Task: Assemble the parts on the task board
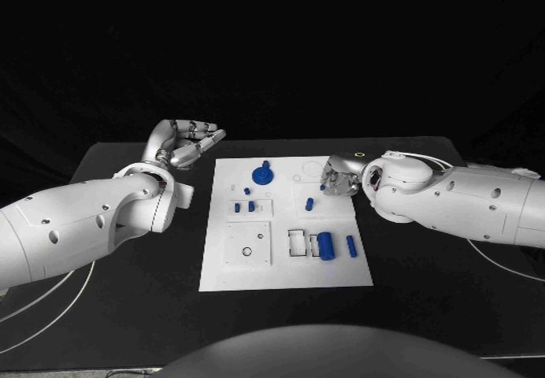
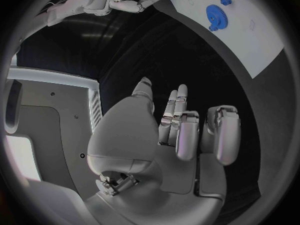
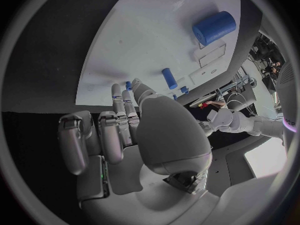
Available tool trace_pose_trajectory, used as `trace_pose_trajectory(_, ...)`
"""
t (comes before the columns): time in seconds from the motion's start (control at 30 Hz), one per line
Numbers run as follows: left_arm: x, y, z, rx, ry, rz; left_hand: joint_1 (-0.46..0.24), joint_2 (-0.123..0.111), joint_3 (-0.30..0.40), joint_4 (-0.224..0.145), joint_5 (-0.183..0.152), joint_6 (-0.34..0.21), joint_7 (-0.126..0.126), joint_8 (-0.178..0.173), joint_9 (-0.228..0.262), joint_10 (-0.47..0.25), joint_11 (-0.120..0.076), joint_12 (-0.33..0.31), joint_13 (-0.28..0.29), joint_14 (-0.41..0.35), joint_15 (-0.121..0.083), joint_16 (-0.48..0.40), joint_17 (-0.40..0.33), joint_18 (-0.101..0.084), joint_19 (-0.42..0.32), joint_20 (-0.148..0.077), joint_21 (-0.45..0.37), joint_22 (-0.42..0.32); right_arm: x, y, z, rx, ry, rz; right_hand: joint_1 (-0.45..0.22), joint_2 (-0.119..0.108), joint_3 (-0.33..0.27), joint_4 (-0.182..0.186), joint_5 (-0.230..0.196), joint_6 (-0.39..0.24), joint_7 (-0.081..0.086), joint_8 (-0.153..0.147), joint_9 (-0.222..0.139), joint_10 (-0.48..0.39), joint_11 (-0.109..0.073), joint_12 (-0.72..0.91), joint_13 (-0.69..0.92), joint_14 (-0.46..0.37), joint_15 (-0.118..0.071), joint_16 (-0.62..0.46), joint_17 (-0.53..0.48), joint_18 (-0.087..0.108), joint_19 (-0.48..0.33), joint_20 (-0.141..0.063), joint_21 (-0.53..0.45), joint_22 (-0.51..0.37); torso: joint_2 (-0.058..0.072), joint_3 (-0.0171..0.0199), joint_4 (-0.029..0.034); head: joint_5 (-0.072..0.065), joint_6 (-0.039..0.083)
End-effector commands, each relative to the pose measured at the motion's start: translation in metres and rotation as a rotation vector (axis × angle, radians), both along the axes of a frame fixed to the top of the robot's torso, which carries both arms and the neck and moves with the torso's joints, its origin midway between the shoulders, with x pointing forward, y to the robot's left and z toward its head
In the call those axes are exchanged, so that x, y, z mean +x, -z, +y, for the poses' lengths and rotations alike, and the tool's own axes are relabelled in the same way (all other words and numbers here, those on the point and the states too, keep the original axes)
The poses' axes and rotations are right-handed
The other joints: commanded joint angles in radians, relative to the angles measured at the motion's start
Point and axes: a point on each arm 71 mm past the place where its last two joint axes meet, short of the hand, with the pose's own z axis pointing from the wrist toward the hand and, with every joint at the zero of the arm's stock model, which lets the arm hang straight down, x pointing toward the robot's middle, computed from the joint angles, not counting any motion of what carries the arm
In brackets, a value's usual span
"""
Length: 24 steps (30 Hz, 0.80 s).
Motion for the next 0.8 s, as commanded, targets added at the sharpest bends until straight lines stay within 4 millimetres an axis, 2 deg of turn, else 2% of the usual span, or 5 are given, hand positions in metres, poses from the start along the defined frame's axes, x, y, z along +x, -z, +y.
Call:
trace_pose_trajectory(0.03, -0.0005, -0.0007, -0.0018, -0.007, 0.012, -0.001, 0.000, 0.009, -0.005, 0.002, -0.004, -0.005, -0.001, 0.004, 0.002, -0.002, -0.001, 0.002, 0.002, 0.087, 0.005, -0.004, 0.219, -0.009, 0.064, 0.005, -0.006, 0.245, 0.0002, 0.0019, 0.0002, -0.034, 0.006, 0.010, 0.007, 0.003, 0.006, 0.000, 0.005, 0.008, 0.002, -0.004, -0.001, 0.008, -0.001, -0.005, -0.001, 0.106, -0.010, 0.004, 0.263, -0.007, 0.105, -0.005, 0.004, 0.263, 0.000, 0.0002, 0.0005, -0.001, 0.000)
trace_pose_trajectory(0.8, -0.0002, -0.0004, -0.0009, -0.006, 0.008, 0.003, 0.007, 0.022, -0.004, 0.001, -0.003, -0.004, -0.002, 0.005, 0.002, 0.001, -0.002, 0.003, 0.002, 0.086, 0.005, -0.004, 0.219, -0.009, 0.065, 0.005, -0.004, 0.246, 0.0036, 0.0081, 0.0084, -0.044, 0.007, 0.026, -0.001, 0.004, 0.011, 0.006, 0.006, 0.009, 0.008, -0.011, -0.006, 0.019, -0.008, -0.010, -0.001, 0.106, -0.017, 0.004, 0.263, -0.007, 0.105, -0.012, 0.004, 0.263, 0.000, 0.0001, 0.0002, -0.001, -0.003)
